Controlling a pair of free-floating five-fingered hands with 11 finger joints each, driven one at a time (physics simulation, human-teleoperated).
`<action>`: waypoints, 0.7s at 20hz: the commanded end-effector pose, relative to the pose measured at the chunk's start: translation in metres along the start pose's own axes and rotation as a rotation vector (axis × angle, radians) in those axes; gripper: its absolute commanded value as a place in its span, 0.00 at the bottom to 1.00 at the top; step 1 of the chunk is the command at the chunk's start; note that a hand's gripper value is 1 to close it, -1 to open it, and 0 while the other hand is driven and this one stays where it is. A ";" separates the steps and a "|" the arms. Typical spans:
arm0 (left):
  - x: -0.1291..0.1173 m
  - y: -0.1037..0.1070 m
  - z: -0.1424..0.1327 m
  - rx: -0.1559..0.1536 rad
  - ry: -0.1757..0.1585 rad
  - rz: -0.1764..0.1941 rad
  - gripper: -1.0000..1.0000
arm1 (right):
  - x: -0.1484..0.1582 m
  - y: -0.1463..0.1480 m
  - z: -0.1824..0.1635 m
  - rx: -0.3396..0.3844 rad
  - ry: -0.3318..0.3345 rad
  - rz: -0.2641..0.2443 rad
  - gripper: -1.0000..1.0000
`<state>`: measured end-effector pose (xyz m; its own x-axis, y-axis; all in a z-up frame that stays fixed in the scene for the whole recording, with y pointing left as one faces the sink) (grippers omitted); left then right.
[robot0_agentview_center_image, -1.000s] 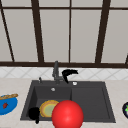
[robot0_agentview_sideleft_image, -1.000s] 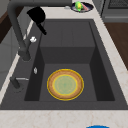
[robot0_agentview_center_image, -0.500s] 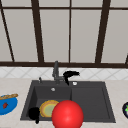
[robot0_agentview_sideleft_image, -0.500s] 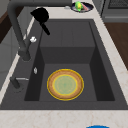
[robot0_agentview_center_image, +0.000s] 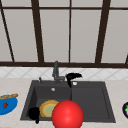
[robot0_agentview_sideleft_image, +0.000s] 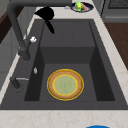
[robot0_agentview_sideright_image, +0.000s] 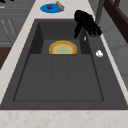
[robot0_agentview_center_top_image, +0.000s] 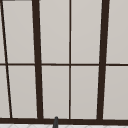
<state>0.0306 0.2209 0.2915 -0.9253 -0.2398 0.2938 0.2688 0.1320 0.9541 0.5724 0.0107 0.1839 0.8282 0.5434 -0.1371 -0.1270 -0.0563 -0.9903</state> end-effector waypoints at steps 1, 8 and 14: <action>0.000 0.000 0.000 0.000 0.000 0.000 0.50 | -0.014 0.002 -0.008 0.002 -0.068 -0.012 0.00; 0.000 0.000 0.000 0.000 0.000 0.000 0.50 | -0.054 0.007 -0.006 0.031 -0.146 -0.004 0.00; 0.000 0.000 0.000 0.000 0.000 0.000 0.50 | -0.087 0.012 -0.001 0.056 -0.194 0.000 0.00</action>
<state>0.0306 0.2209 0.2915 -0.9253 -0.2398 0.2938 0.2688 0.1320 0.9541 0.5150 -0.0308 0.1839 0.7374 0.6650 -0.1189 -0.1304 -0.0325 -0.9909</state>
